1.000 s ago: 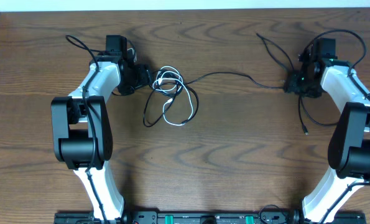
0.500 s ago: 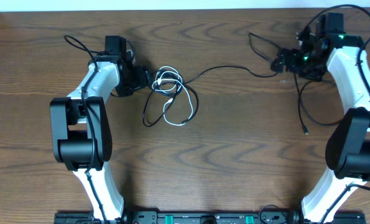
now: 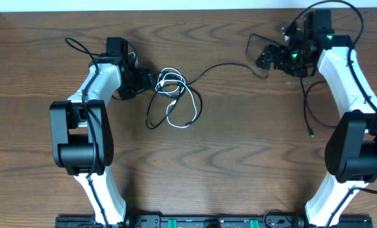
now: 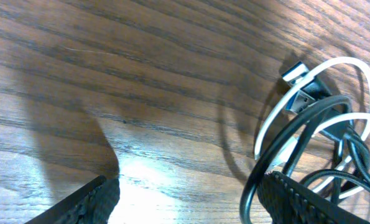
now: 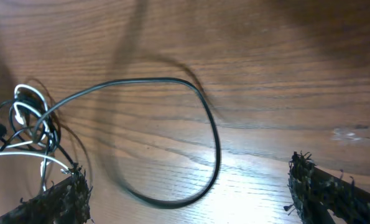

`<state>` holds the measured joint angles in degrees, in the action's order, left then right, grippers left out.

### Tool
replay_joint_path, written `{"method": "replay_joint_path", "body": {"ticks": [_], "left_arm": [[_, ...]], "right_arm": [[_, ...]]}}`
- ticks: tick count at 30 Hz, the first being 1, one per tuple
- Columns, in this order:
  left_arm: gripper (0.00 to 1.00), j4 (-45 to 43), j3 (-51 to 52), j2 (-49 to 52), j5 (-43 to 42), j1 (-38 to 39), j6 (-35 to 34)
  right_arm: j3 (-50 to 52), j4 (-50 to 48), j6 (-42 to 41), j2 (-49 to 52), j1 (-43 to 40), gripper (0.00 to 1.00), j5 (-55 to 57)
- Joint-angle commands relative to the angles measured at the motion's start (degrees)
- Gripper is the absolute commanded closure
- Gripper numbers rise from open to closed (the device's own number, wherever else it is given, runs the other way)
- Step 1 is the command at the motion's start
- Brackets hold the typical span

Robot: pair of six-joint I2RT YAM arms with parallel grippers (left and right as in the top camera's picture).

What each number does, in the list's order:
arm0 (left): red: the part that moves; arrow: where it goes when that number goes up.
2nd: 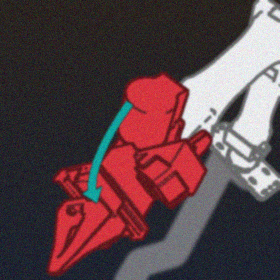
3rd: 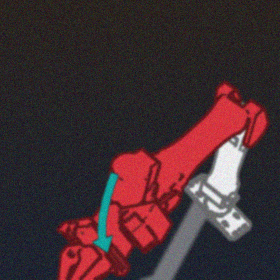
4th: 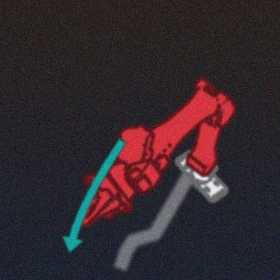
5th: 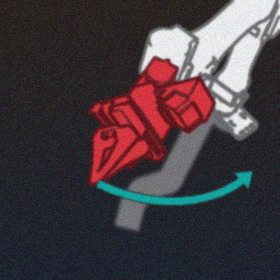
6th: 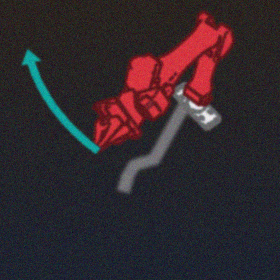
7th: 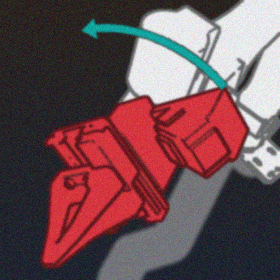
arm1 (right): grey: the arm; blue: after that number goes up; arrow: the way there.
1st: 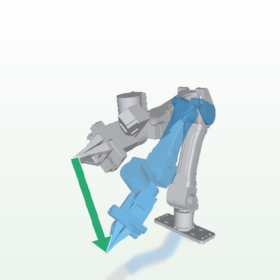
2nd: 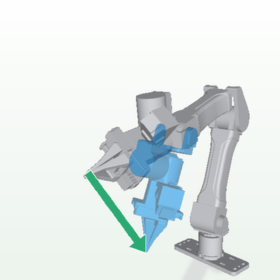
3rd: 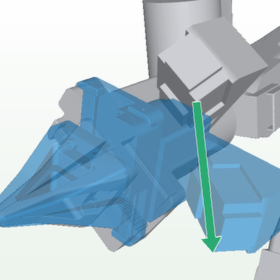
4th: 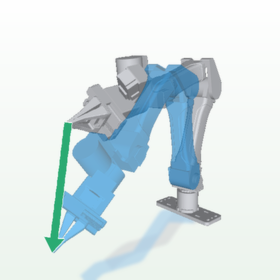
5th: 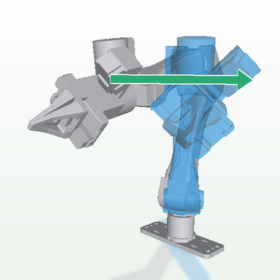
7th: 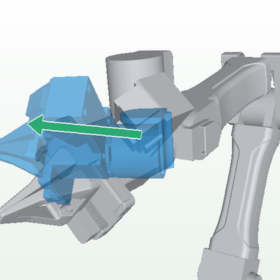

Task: Untangle cables
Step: 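Move the right gripper left back to the bundle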

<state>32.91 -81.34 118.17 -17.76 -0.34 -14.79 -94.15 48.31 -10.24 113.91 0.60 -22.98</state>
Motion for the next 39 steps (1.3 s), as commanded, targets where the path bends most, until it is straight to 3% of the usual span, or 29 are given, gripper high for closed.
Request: {"method": "replay_joint_path", "body": {"ticks": [1, 7, 10, 14, 16, 20, 22, 28, 39], "left_arm": [[0.21, 0.0, 0.6, -1.7, -1.1, -0.3, 0.1], [0.21, 0.0, 0.6, -1.7, -1.1, -0.3, 0.1], [0.21, 0.0, 0.6, -1.7, -1.1, -0.3, 0.1], [0.21, 0.0, 0.6, -1.7, -1.1, -0.3, 0.1], [0.21, 0.0, 0.6, -1.7, -1.1, -0.3, 0.1], [0.21, 0.0, 0.6, -1.7, -1.1, -0.3, 0.1], [0.21, 0.0, 0.6, -1.7, -1.1, -0.3, 0.1], [0.21, 0.0, 0.6, -1.7, -1.1, -0.3, 0.1], [0.28, 0.0, 0.6, -1.7, -1.0, -0.2, 0.1]], "right_arm": [[-0.8, -0.4, 0.3, -0.7, 0.4, 0.01, 0.3], [-0.8, -5.2, 4.9, -0.7, 1.6, 0.01, -10.4], [-0.8, -9.9, -2.1, -0.7, 3.2, 0.04, -12.8], [-0.8, -14.5, -12.6, -0.7, 7.3, 0.18, -12.3], [-0.8, -14.9, -16.5, -0.6, 10.2, 0.27, -9.5], [0.7, -14.5, -28.9, -0.2, 16.4, 0.31, -1.0], [2.8, -16.2, -36.0, 0.0, 21.9, 0.32, 7.1], [6.1, -23.7, -40.8, 1.7, 26.1, 0.29, 9.6], [6.3, -34.5, -41.4, 11.1, 27.5, 0.28, 9.3]]}}
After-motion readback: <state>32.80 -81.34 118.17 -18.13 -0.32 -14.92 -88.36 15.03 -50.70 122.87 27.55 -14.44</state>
